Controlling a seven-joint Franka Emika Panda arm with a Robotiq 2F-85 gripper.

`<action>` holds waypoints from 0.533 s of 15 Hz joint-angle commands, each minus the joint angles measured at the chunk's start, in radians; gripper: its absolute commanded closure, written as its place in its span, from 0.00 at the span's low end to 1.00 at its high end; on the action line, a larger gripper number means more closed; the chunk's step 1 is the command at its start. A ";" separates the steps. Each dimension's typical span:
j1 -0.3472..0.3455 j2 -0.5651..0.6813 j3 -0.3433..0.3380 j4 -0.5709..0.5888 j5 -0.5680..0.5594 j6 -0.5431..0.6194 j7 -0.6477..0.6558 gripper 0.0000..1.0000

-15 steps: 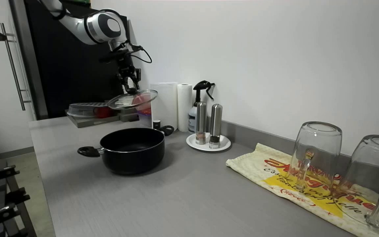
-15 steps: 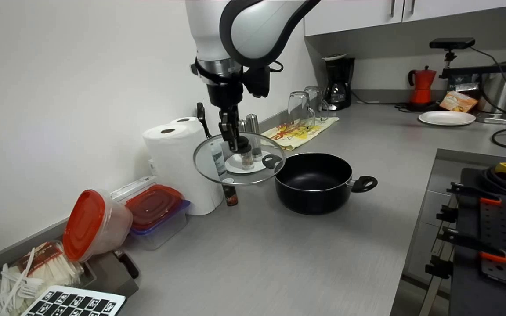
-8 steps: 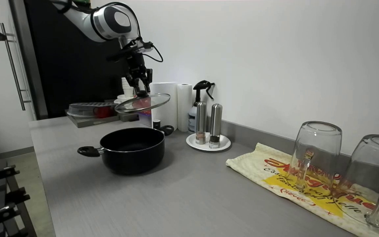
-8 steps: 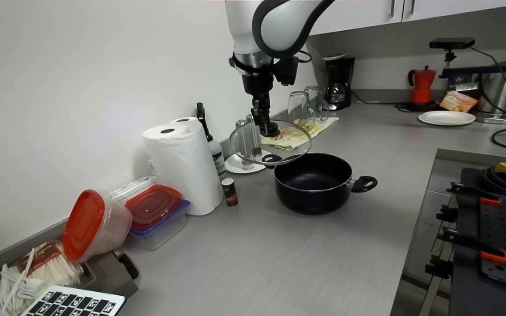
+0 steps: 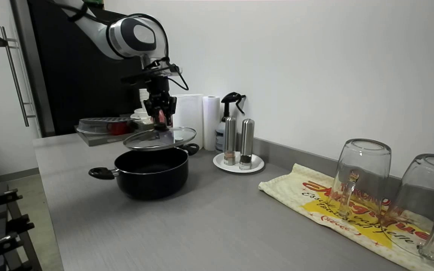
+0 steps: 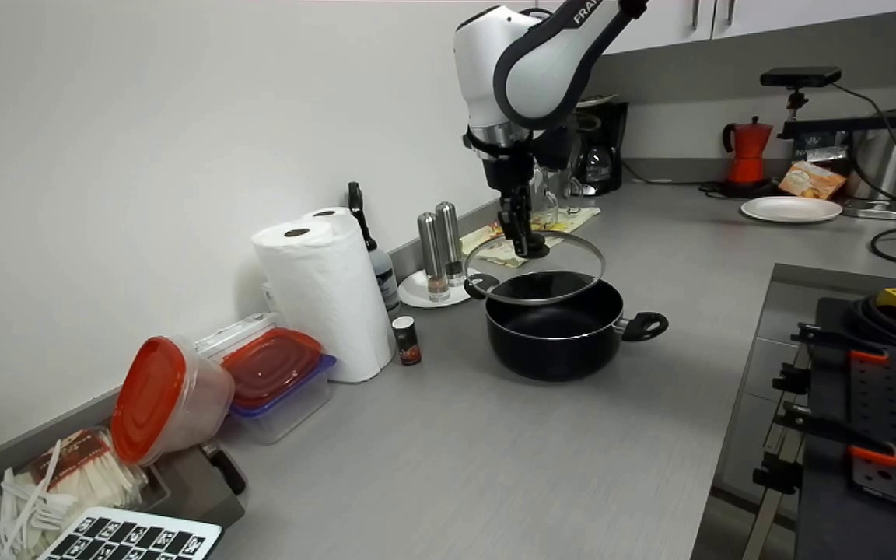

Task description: Pick up the lid from the table and close the pot

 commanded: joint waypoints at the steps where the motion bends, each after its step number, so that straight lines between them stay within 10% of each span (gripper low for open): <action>1: -0.009 -0.037 -0.004 -0.059 0.048 0.016 -0.029 0.77; 8: -0.016 -0.022 0.001 -0.067 0.093 0.015 -0.039 0.77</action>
